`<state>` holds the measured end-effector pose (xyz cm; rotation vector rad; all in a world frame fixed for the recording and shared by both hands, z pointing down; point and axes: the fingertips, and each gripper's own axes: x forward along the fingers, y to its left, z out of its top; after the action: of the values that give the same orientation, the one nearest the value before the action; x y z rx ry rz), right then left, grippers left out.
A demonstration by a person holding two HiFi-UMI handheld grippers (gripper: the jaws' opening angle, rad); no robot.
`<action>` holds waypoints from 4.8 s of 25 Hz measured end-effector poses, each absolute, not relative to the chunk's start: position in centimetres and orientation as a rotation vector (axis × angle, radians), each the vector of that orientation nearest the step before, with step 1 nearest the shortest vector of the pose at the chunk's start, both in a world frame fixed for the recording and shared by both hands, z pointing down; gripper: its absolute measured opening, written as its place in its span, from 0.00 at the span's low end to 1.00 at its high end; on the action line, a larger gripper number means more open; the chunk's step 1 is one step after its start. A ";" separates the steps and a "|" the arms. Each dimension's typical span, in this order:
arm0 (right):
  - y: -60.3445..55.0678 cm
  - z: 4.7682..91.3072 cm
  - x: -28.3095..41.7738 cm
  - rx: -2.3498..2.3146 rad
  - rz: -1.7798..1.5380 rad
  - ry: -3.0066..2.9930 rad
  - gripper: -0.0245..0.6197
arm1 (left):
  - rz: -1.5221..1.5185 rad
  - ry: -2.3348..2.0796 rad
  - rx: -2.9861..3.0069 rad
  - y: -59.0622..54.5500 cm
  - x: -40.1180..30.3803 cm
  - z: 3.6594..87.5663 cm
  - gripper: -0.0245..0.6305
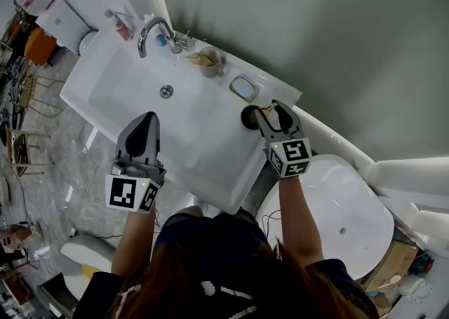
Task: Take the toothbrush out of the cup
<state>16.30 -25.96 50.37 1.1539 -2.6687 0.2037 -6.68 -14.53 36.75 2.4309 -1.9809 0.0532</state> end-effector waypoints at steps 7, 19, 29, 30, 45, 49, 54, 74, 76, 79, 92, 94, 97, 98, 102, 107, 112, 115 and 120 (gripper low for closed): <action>-26.2 50.1 16.4 1.159 0.220 -2.677 0.26 | 0.051 -1.978 2.439 -15.1 -6.7 36.7 0.07; -23.0 39.2 17.0 1.263 0.132 -2.794 0.17 | -0.031 -1.908 2.517 -14.8 -7.2 35.5 0.07; -16.5 30.4 18.9 1.449 -0.090 -2.790 0.17 | -0.100 -1.871 2.573 -13.4 -8.5 33.5 0.07; -15.8 30.4 19.1 1.463 -0.102 -2.771 0.17 | -0.107 -1.870 2.574 -13.2 -8.6 33.3 0.07; -10.4 32.3 19.1 1.557 -0.092 -2.643 0.17 | -0.142 -1.814 2.606 -10.9 -9.7 33.5 0.07; -9.3 32.0 18.3 1.588 -0.108 -2.630 0.17 | -0.153 -1.786 2.626 -10.3 -10.2 33.4 0.07; -7.7 31.4 16.8 1.628 -0.143 -2.604 0.17 | -0.170 -1.739 2.667 -9.6 -11.2 33.2 0.07; -4.2 29.5 16.4 1.584 -0.202 -2.664 0.17 | -0.217 -1.804 2.604 -6.0 -11.6 33.1 0.07; -3.9 29.2 16.5 1.562 -0.207 -2.678 0.17 | -0.202 -1.817 2.597 -5.7 -11.1 33.3 0.07; -3.7 29.1 17.5 1.538 -0.214 -2.705 0.17 | -0.184 -1.837 2.591 -4.8 -9.7 33.3 0.07; -3.8 30.1 18.5 1.489 -0.197 -2.793 0.17 | -0.141 -1.952 2.528 -2.1 -9.6 33.8 0.07; -4.0 30.2 18.1 1.494 -0.186 -2.788 0.17 | -0.142 -1.951 2.524 -2.4 -10.1 34.1 0.07; -4.6 30.4 17.5 1.513 -0.202 -2.772 0.17 | -0.140 -1.932 2.540 -3.6 -10.7 34.6 0.07; -5.0 30.5 17.2 1.530 -0.210 -2.767 0.17 | -0.135 -1.918 2.553 -4.2 -10.9 34.9 0.07; -7.0 30.5 15.0 1.637 -0.217 -2.712 0.17 | -0.122 -1.812 2.622 -7.2 -12.5 35.4 0.07; -9.5 30.2 10.6 1.793 -0.216 -2.608 0.17 | -0.100 -1.620 2.731 -11.9 -15.9 35.3 0.07; -11.2 30.1 5.8 1.935 -0.217 -2.503 0.17 | -0.101 -1.432 2.844 -16.5 -19.0 34.5 0.07; -11.5 30.3 3.4 1.998 -0.217 -2.446 0.17 | -0.097 -1.341 2.892 -18.4 -20.5 34.6 0.07; -11.7 31.0 0.8 2.059 -0.192 -2.353 0.17 | -0.103 -1.238 2.919 -20.2 -22.7 35.0 0.07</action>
<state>0.76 -11.66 30.99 2.0589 -2.3535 -0.1921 -22.72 -20.17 34.96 2.9190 -1.2375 -0.1028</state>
